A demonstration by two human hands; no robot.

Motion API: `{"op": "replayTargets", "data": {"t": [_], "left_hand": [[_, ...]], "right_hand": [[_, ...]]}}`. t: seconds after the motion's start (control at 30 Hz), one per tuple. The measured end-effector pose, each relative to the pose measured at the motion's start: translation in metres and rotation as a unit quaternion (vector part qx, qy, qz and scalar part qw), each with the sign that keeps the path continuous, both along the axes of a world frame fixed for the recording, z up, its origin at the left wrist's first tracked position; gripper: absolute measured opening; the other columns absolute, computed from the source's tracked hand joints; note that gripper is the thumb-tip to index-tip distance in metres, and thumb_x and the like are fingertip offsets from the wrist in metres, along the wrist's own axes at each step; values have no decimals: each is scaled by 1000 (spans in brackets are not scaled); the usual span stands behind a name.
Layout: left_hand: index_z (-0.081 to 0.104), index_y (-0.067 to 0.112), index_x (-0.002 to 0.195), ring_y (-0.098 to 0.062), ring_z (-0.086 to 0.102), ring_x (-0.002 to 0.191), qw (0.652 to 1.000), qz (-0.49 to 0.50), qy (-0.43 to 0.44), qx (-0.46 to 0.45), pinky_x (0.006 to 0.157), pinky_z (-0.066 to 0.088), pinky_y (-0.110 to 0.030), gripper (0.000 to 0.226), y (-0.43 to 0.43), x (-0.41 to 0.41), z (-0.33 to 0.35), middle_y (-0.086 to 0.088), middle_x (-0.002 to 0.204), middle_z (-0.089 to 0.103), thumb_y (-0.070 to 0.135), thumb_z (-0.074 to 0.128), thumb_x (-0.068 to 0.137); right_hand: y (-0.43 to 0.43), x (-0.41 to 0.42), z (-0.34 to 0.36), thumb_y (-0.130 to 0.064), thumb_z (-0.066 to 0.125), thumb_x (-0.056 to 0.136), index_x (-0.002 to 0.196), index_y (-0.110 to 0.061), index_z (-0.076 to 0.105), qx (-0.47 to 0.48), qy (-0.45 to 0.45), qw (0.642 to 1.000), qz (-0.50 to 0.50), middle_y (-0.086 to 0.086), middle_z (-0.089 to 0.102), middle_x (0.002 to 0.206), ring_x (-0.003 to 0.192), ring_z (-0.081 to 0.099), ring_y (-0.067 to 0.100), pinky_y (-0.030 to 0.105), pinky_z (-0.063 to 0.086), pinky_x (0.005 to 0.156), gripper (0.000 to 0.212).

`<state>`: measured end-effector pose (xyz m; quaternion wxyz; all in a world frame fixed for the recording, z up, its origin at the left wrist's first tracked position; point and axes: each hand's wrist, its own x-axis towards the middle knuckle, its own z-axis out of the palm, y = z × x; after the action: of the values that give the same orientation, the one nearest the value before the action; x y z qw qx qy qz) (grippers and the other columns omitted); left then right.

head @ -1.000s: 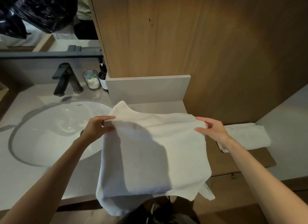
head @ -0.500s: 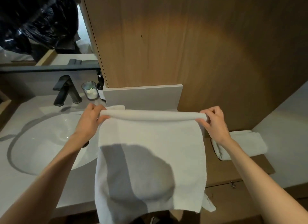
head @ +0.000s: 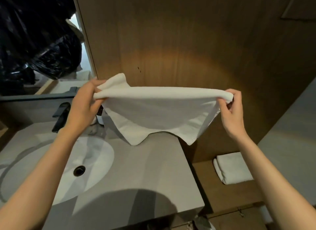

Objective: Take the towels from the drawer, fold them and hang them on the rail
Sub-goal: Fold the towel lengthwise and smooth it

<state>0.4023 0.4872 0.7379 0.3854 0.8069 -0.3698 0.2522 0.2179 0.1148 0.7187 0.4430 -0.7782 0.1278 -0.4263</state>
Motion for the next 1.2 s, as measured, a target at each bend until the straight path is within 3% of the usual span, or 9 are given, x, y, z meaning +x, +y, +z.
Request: {"op": "replayTargets", "data": {"t": [0.2,0.43,0.5,0.67,0.83,0.93,1.03,1.1,1.2], "left_hand": [[47,6,94,-25,33,140,980,-12,-51,190,101,40,-41,20,23,-25,-66,-13,142,45,26,48,94],[50,28,82,4,28,138,937,-58,284,195,98,36,-19,24,44,-64,-166,24,126,58,51,56,78],[53,26,85,6,42,125,918,-30,361,163,89,40,-19,24,47,-72,-186,33,105,64,45,66,76],[54,24,85,-14,53,76,898,32,432,77,65,43,-31,42,40,-79,-201,4,79,59,59,60,63],[61,27,106,-19,63,98,856,39,501,123,77,50,-26,62,33,-77,-215,5,100,67,61,70,56],[60,21,126,-19,59,108,871,4,439,221,90,48,-33,77,35,-79,-222,2,119,62,57,74,59],[60,33,123,-22,58,111,872,-12,422,247,93,48,-37,59,38,-78,-221,1,121,62,60,63,70],[56,49,116,-18,57,115,879,-17,420,223,97,46,-34,36,37,-79,-220,6,124,61,61,56,81],[55,39,116,-16,57,110,888,24,456,62,93,45,-32,30,26,-90,-211,4,119,60,43,63,88]], "right_hand": [[14,-26,-75,-21,50,100,125,-19,37,88,82,993,12,-15,46,106,93,51,-4,12,46,75,29],[43,-58,-165,-13,52,94,117,-17,39,209,188,959,-27,-8,47,99,91,50,10,27,45,75,27],[47,-66,-178,-18,57,87,114,-16,42,228,208,949,-56,-5,50,98,93,53,15,31,48,75,31],[49,-82,-187,-11,60,91,116,-21,44,286,215,933,-38,-11,52,97,101,53,18,31,44,82,31],[31,-94,-195,-21,67,89,126,-25,48,302,337,889,65,-20,55,101,100,52,6,29,38,91,41],[19,-100,-197,-22,77,80,122,-29,50,295,392,866,96,-18,59,107,99,53,0,26,42,88,51],[19,-105,-194,-18,80,77,120,-30,51,282,409,859,123,-16,59,108,98,55,0,15,45,73,53],[20,-107,-194,-18,80,78,120,-31,53,286,389,866,130,-15,61,110,102,57,1,14,45,72,51],[24,-104,-188,-23,78,80,121,-32,50,289,347,886,103,-15,60,111,107,56,4,20,45,83,50]]}}
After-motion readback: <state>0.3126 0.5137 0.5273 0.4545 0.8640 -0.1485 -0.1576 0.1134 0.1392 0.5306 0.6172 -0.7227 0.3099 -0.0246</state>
